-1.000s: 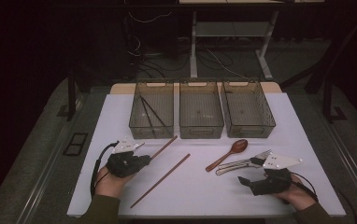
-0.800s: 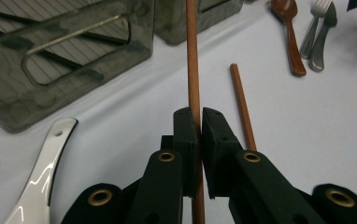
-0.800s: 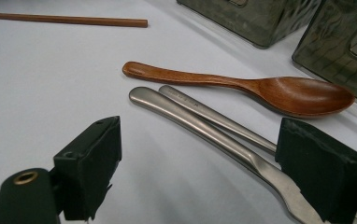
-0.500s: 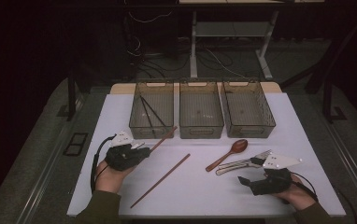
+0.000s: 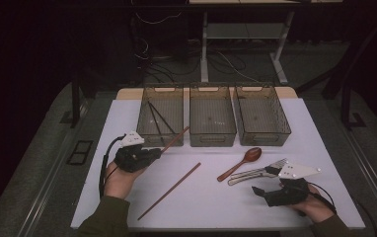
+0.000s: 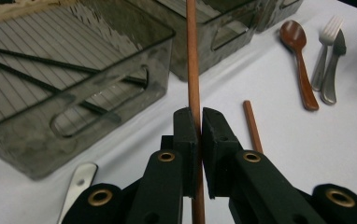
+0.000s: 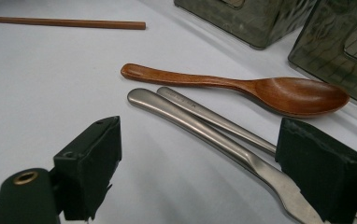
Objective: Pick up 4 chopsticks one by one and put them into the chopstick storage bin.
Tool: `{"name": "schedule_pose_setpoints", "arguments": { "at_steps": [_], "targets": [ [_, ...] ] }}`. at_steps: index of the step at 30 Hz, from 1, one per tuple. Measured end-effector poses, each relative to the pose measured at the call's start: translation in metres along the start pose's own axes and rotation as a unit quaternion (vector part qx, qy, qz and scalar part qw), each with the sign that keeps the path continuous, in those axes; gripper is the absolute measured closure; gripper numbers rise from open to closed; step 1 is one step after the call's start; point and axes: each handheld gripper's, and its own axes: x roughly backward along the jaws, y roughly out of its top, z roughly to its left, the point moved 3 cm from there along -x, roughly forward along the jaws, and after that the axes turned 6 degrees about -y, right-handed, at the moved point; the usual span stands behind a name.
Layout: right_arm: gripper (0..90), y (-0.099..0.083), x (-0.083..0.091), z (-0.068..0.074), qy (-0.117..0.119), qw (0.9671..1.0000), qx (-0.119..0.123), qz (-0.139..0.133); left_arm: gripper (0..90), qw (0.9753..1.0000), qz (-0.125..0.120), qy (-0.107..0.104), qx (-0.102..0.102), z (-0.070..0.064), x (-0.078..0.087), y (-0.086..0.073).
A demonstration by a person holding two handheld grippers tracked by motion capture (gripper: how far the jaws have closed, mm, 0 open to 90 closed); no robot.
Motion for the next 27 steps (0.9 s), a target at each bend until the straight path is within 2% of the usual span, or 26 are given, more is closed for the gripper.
{"name": "schedule_pose_setpoints", "arguments": {
  "at_steps": [10, 20, 27],
  "targets": [
    [14.3, 0.000, 0.000, 0.000, -0.002, 1.0000, -0.003, 0.000, 84.0, 0.9999, -0.010, -0.002, 0.007, 0.011, -0.006, 0.017],
    [14.3, -0.001, 0.000, -0.001, -0.004, 1.0000, -0.003, -0.002, 84.0, 0.9999, -0.011, 0.008, 0.007, 0.027, -0.013, 0.045],
    [14.3, -0.001, 0.001, -0.001, -0.003, 1.0000, -0.007, -0.001, 84.0, 0.9996, -0.015, 0.015, 0.017, 0.040, -0.018, 0.059]
  ]
}}
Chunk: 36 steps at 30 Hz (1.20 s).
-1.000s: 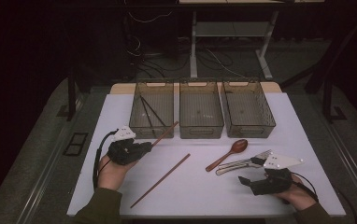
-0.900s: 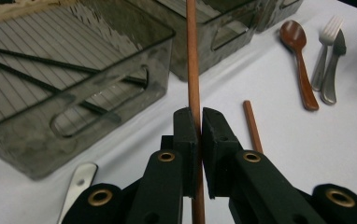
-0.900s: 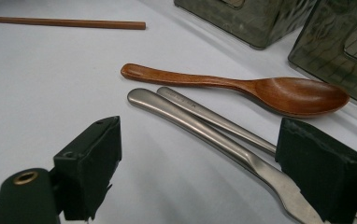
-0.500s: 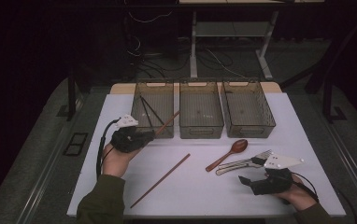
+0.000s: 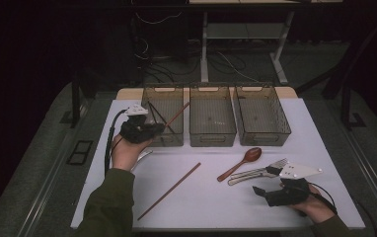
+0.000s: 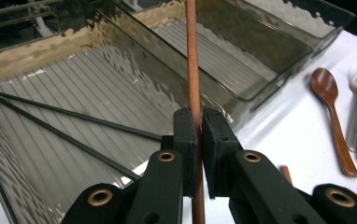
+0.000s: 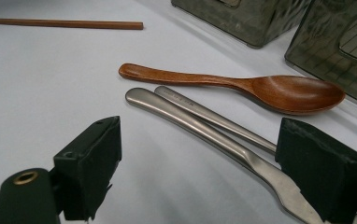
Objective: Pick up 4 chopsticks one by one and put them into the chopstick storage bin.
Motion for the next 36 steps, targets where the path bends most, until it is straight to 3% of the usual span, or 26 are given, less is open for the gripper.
{"name": "schedule_pose_setpoints", "arguments": {
  "at_steps": [18, 28, 36],
  "targets": [
    [14.3, -0.001, 0.000, 0.000, -0.001, 1.0000, 0.002, 0.001, 84.0, 0.9992, 0.009, 0.037, 0.011, 0.036, -0.025, 0.037],
    [14.3, -0.002, 0.000, -0.001, 0.000, 1.0000, 0.005, 0.002, 83.9, 0.9967, -0.010, 0.061, 0.053, 0.068, -0.043, 0.041],
    [14.3, -0.002, 0.001, -0.003, 0.002, 1.0000, 0.004, 0.000, 83.7, 0.9946, 0.007, 0.075, 0.071, 0.084, -0.055, 0.036]
  ]
}}
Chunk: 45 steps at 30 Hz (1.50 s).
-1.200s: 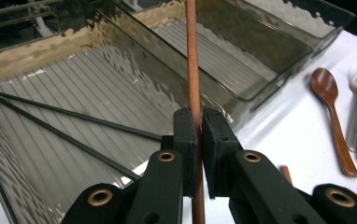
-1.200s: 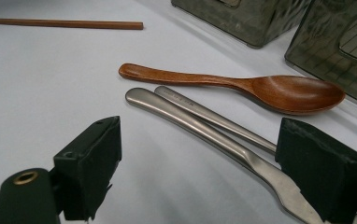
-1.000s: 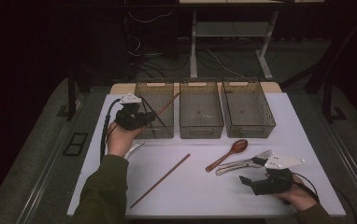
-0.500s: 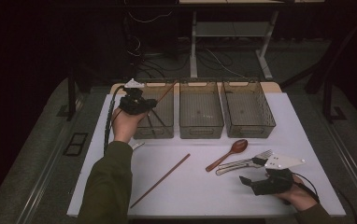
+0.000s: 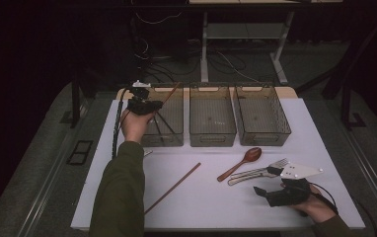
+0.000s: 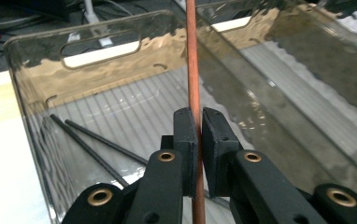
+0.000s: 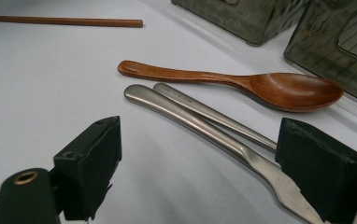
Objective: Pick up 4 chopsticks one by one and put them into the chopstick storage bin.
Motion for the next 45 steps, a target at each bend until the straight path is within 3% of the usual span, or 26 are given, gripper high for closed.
{"name": "schedule_pose_setpoints", "arguments": {
  "at_steps": [4, 10, 16, 19, 23, 33, 40, 45],
  "targets": [
    [14.3, 0.000, 0.000, 0.000, -0.001, 1.0000, -0.001, 0.001, 78.5, 1.0000, 0.001, 0.008, 0.004, 0.003, -0.002, -0.002],
    [14.3, 0.000, 0.001, 0.000, 0.000, 1.0000, 0.000, 0.001, 70.3, 0.9999, 0.002, 0.011, -0.006, -0.001, 0.000, -0.002],
    [14.3, 0.000, 0.000, 0.001, 0.000, 1.0000, 0.001, 0.001, 58.9, 0.9998, 0.010, 0.002, -0.016, -0.009, 0.004, 0.000],
    [14.3, -0.001, 0.000, 0.000, -0.001, 1.0000, 0.001, 0.003, 55.2, 0.9998, -0.004, -0.010, -0.017, -0.013, 0.009, -0.001],
    [14.3, -0.001, 0.000, 0.000, -0.001, 1.0000, 0.002, 0.003, 50.5, 0.9995, -0.003, -0.017, -0.024, -0.019, 0.014, -0.005],
    [14.3, -0.001, 0.000, 0.001, 0.000, 1.0000, 0.003, 0.003, 43.5, 0.9975, 0.004, -0.040, -0.058, -0.036, 0.032, -0.014],
    [14.3, -0.001, 0.000, 0.001, 0.000, 1.0000, 0.001, 0.005, 36.8, 0.9965, -0.005, -0.055, -0.062, -0.052, 0.047, -0.026],
    [14.3, -0.001, 0.000, 0.002, -0.001, 1.0000, 0.003, 0.005, 34.3, 0.9950, 0.001, -0.065, -0.076, -0.062, 0.058, -0.039]
  ]
}}
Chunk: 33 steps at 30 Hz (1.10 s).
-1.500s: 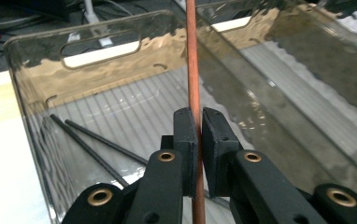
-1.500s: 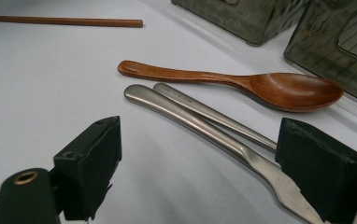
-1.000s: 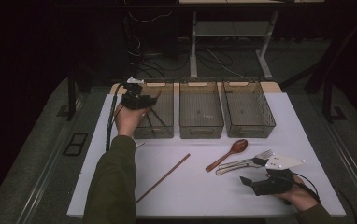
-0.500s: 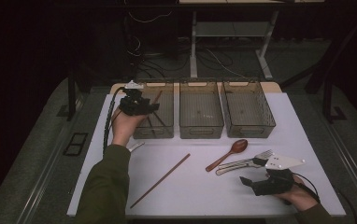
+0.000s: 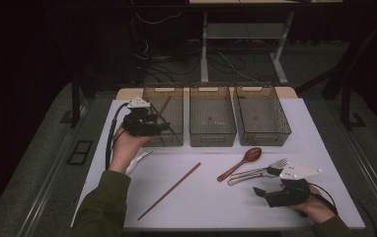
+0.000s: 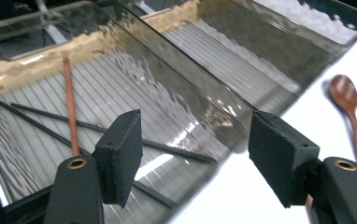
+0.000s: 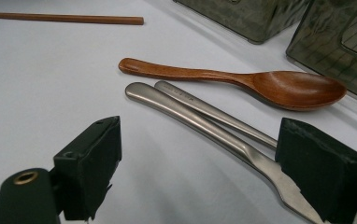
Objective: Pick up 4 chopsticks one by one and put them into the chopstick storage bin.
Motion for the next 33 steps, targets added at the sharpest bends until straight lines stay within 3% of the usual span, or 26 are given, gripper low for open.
{"name": "schedule_pose_setpoints", "arguments": {
  "at_steps": [17, 25, 33],
  "targets": [
    [14.3, 0.000, 0.000, 0.001, -0.001, 1.0000, 0.001, 0.000, 31.1, 0.9997, -0.001, -0.016, -0.017, -0.043, 0.011, -0.052],
    [14.3, 0.000, 0.000, 0.002, 0.000, 1.0000, 0.000, -0.001, 31.0, 0.9992, 0.025, -0.017, -0.028, -0.059, 0.009, -0.079],
    [14.3, 0.001, 0.001, 0.001, -0.001, 1.0000, 0.000, -0.003, 31.1, 0.9989, 0.024, -0.028, -0.031, -0.077, 0.011, -0.095]
  ]
}}
